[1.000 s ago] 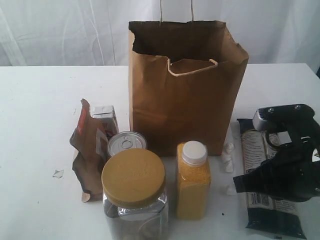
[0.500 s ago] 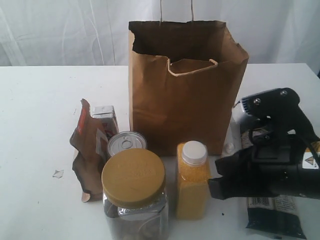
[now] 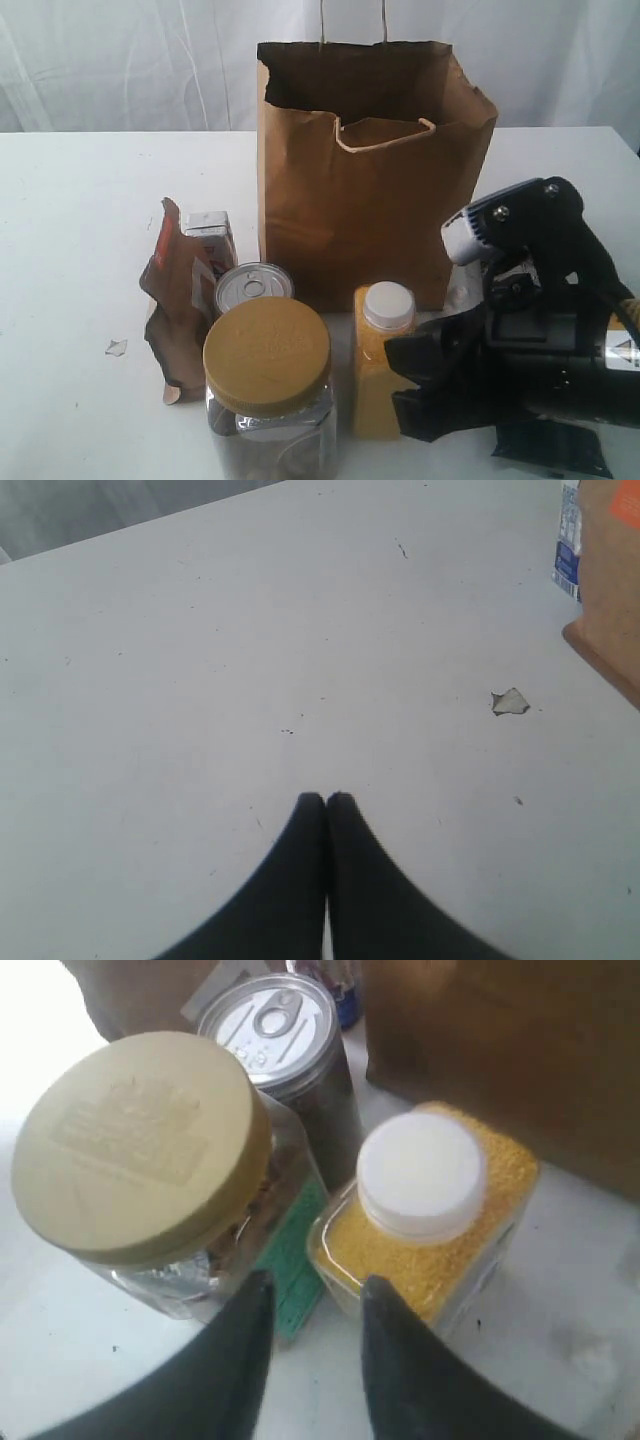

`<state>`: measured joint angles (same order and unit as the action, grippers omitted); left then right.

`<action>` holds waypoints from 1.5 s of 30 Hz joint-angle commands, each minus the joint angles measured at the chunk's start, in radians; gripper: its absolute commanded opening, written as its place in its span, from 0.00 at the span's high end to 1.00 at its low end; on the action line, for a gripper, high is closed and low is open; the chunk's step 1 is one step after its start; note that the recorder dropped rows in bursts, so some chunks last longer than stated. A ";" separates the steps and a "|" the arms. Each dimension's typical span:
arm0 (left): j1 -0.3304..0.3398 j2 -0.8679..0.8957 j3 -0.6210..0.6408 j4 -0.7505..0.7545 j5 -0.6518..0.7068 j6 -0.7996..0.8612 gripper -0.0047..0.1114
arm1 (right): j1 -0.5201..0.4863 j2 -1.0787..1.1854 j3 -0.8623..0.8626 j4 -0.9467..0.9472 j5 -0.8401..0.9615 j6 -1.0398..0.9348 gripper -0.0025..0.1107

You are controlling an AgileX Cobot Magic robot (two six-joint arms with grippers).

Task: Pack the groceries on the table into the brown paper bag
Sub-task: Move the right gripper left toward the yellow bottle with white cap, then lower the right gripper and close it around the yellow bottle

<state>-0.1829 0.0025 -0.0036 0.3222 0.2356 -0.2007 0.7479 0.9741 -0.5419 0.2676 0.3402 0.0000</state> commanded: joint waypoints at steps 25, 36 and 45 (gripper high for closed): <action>0.004 -0.003 0.004 0.000 -0.003 -0.003 0.96 | -0.001 0.304 -0.219 -0.008 -0.049 0.000 0.30; 0.004 -0.003 0.004 0.000 -0.003 -0.003 0.96 | -0.044 0.306 -0.263 -0.104 0.097 0.200 0.30; 0.004 -0.003 0.004 0.000 -0.003 -0.003 0.96 | -0.045 0.399 -0.263 -0.103 0.097 0.247 0.30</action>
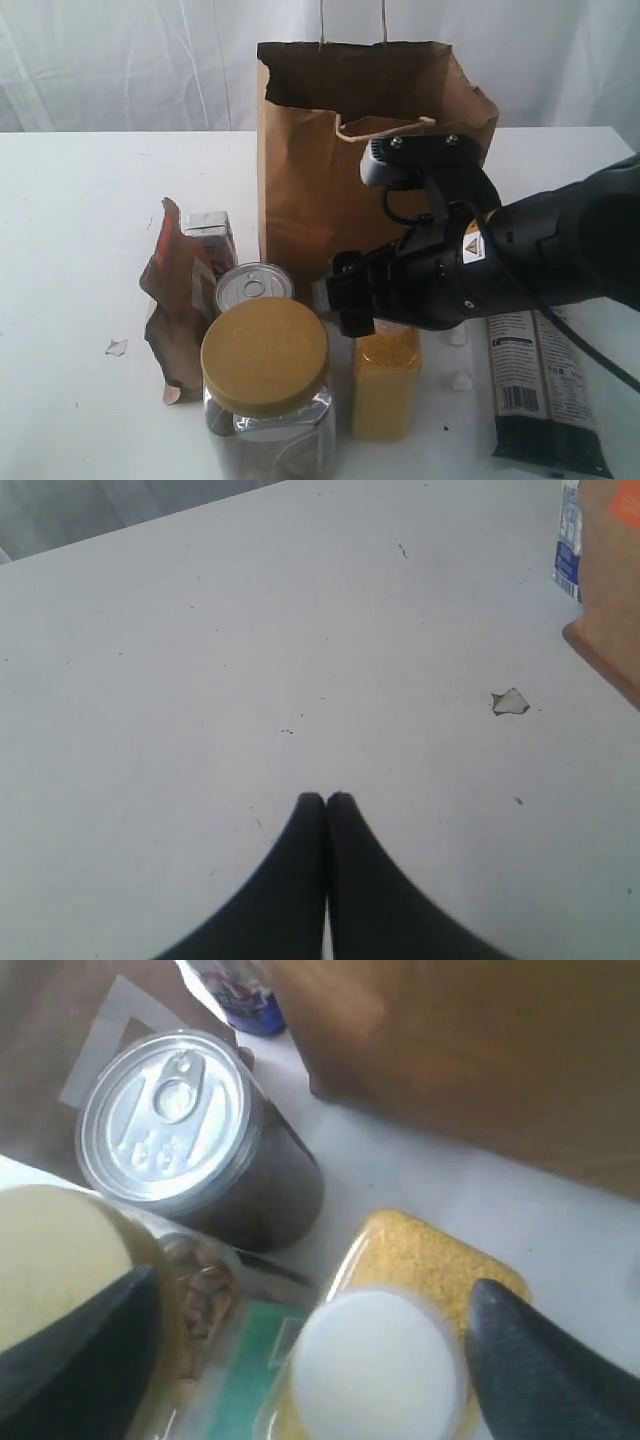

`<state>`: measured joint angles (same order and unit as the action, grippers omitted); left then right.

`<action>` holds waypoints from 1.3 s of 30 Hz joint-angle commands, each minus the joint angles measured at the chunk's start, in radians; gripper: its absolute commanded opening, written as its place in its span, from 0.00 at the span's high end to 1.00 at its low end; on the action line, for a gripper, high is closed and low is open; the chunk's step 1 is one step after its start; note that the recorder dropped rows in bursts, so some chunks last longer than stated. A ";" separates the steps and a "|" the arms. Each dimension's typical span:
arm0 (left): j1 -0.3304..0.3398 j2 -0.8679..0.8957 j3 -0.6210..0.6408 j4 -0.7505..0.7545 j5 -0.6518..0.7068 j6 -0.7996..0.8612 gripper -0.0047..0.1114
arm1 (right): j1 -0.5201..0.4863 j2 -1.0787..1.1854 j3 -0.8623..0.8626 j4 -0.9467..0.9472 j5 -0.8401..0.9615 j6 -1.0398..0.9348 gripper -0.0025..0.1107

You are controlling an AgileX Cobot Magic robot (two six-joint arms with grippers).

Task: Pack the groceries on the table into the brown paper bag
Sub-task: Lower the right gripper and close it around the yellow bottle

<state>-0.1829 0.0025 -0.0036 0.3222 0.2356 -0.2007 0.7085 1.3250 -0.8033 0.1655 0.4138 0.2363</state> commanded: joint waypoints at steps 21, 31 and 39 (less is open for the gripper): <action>0.004 -0.003 0.004 0.000 -0.003 -0.003 0.96 | -0.017 0.034 -0.007 -0.001 0.034 0.067 0.30; 0.004 -0.003 0.004 0.000 -0.003 -0.003 0.96 | -0.068 -0.017 -0.024 -0.035 0.149 0.138 0.30; 0.004 -0.003 0.004 0.000 -0.003 -0.003 0.96 | -0.068 0.064 -0.024 -0.028 0.145 0.128 0.30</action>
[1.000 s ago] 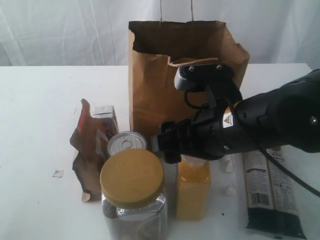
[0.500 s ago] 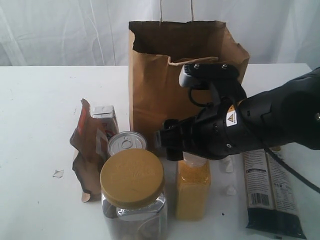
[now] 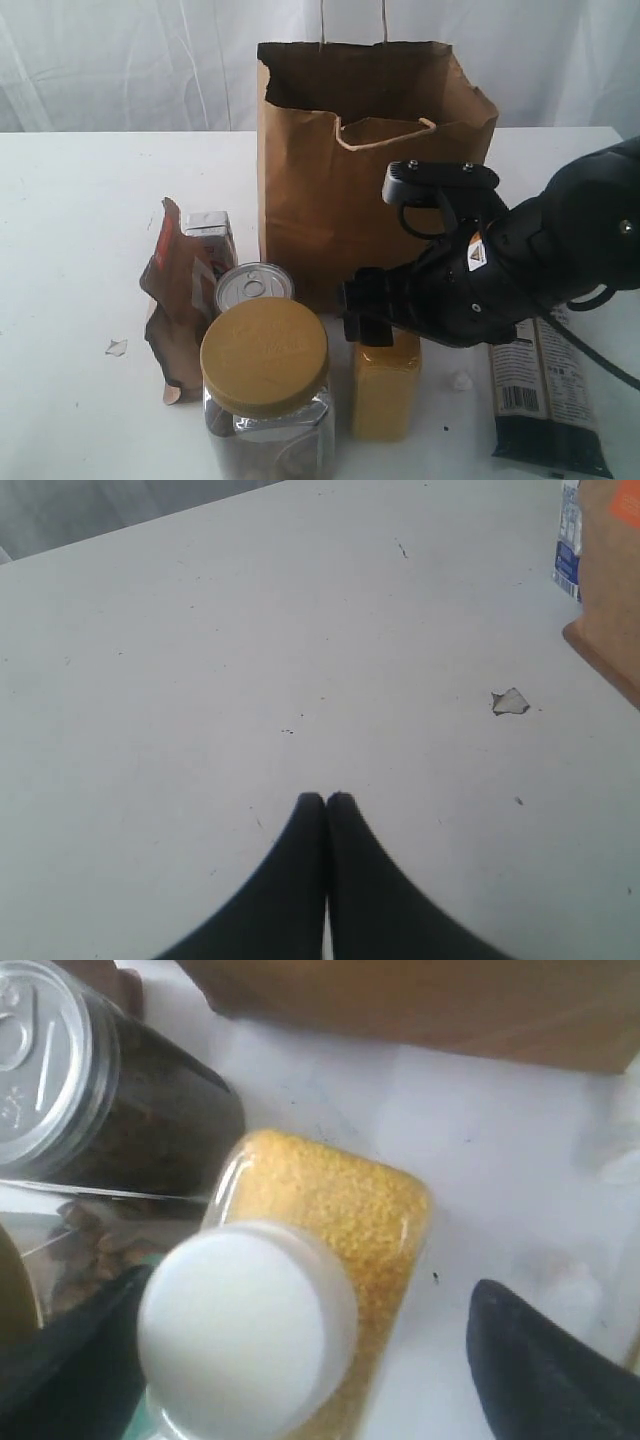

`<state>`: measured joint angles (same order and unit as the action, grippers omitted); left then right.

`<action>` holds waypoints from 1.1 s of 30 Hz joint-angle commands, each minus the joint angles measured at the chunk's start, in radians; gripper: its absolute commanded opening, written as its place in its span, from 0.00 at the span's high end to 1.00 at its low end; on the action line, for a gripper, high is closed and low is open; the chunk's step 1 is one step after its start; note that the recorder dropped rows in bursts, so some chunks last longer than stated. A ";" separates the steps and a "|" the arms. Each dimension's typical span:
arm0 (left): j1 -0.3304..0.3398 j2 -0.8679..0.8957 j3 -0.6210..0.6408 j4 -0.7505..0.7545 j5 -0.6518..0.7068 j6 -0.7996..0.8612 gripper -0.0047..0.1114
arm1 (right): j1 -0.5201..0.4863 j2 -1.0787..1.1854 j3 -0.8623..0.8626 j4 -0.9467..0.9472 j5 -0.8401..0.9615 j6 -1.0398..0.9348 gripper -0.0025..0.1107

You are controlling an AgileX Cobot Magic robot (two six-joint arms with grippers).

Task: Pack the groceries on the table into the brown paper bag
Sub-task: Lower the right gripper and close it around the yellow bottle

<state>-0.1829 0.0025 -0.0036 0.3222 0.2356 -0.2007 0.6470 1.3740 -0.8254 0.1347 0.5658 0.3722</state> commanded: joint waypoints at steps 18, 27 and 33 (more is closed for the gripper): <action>0.004 -0.003 0.004 0.000 -0.003 -0.003 0.96 | -0.007 0.053 0.000 -0.110 0.064 -0.033 0.51; 0.004 -0.003 0.004 0.000 -0.003 -0.003 0.96 | -0.007 0.064 0.000 -0.110 0.078 -0.109 0.81; 0.004 -0.003 0.004 0.000 -0.003 -0.003 0.96 | -0.007 0.024 -0.002 -0.109 0.137 -0.109 0.98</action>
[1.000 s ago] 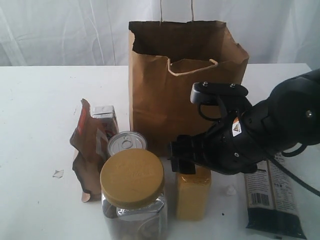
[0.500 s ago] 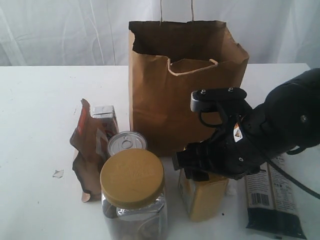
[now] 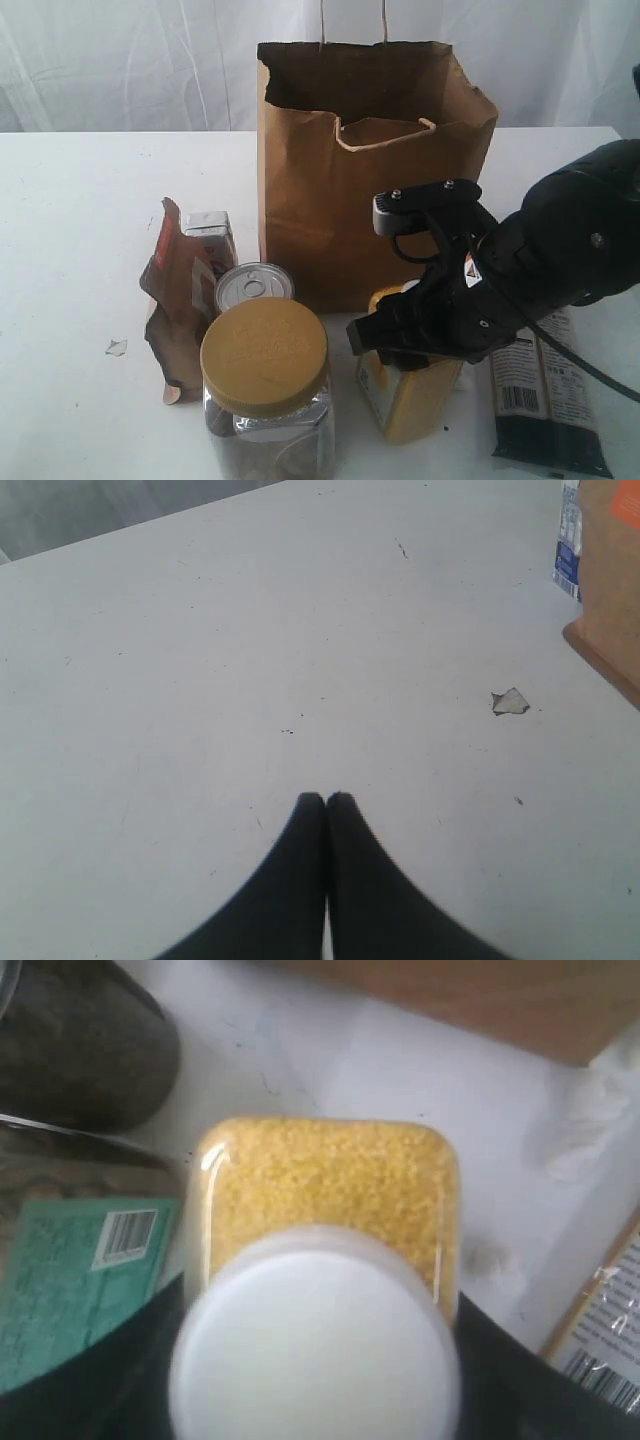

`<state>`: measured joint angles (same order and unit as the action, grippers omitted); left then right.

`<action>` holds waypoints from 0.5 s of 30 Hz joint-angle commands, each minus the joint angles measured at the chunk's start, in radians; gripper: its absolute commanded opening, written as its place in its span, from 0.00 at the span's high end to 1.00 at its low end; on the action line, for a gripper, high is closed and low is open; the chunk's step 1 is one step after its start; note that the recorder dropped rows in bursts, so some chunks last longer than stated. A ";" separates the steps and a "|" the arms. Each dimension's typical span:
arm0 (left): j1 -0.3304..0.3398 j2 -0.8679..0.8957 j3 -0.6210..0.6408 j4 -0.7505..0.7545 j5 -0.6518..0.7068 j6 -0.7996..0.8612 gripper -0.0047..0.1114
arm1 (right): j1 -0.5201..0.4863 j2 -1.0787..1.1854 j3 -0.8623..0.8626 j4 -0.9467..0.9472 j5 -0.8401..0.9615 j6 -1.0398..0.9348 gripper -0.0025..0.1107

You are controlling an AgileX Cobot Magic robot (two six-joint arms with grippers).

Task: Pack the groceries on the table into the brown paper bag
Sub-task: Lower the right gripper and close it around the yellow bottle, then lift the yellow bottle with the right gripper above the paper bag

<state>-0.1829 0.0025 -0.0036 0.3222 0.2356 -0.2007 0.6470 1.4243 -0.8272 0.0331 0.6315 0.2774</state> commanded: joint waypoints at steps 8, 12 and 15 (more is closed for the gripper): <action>0.004 -0.003 0.004 0.000 -0.003 -0.003 0.96 | -0.007 -0.119 0.000 -0.007 0.073 -0.059 0.98; 0.004 -0.003 0.004 0.000 -0.003 -0.003 0.96 | -0.007 -0.151 -0.014 0.020 0.110 -0.074 0.98; 0.004 -0.003 0.004 0.000 -0.003 -0.003 0.96 | -0.007 -0.186 -0.056 0.048 0.166 -0.093 0.98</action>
<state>-0.1829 0.0025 -0.0036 0.3222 0.2356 -0.2007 0.6470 1.2827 -0.8417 0.0497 0.7872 0.2149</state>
